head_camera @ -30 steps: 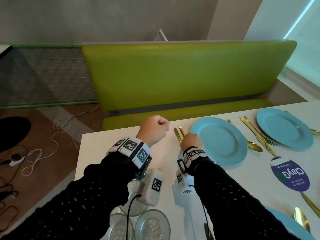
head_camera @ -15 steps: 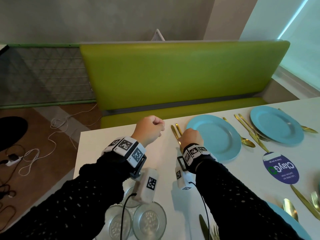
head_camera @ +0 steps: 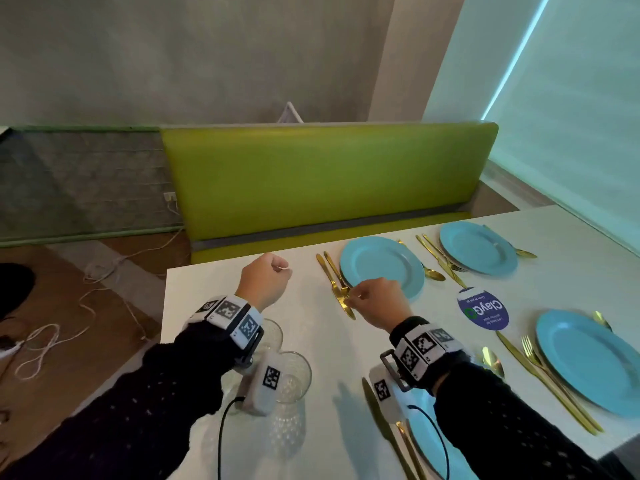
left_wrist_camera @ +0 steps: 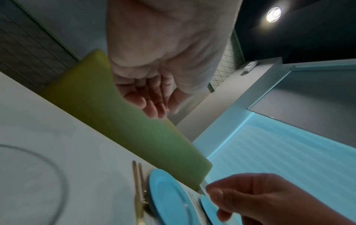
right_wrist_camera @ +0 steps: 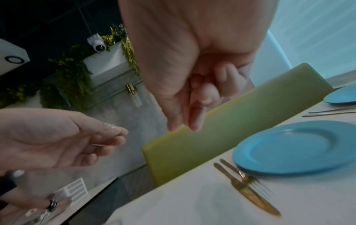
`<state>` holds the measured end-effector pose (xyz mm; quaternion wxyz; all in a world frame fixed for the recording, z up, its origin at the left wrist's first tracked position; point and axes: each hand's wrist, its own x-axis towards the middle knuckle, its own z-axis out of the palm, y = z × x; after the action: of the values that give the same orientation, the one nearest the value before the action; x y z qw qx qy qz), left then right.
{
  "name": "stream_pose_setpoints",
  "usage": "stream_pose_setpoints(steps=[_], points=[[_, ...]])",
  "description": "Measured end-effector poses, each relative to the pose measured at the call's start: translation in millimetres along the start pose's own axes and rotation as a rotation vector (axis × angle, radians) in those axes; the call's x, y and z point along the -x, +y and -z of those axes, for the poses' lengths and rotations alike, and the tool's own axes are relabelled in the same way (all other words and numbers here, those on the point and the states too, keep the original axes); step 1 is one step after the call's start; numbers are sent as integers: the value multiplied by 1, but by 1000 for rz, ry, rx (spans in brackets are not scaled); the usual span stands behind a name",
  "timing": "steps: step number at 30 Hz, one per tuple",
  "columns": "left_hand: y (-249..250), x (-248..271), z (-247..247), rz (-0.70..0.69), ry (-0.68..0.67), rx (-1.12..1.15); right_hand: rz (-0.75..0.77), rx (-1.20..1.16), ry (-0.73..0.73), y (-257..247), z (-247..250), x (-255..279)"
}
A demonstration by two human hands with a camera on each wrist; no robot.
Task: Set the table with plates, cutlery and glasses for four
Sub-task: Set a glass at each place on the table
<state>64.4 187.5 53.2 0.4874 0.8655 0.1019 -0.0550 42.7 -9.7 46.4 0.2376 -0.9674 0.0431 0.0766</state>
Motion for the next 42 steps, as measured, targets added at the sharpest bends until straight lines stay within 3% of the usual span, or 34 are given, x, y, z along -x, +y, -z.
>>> stream_pose_setpoints(steps=[4, 8, 10, 14, 20, 29, 42], points=[[-28, 35, 16, 113, 198, -76, 9, -13, -143, 4, -21, 30], [-69, 73, 24, 290, 436, 8, 72, 13, -327, 6, -46, 59], [-88, 93, 25, 342, 492, 70, 84, -18, -370, 8, -60, 71], [-126, 120, 14, 390, 443, 124, 95, -73, -369, 13, -87, 83], [-157, 123, -7, 423, 72, 88, 67, -240, -301, 9, -119, 82], [-162, 115, -34, 330, 242, 172, 84, -306, -181, 2, -150, 73], [-165, 124, -41, 202, 249, 71, 50, -286, -42, 3, -143, 72]])
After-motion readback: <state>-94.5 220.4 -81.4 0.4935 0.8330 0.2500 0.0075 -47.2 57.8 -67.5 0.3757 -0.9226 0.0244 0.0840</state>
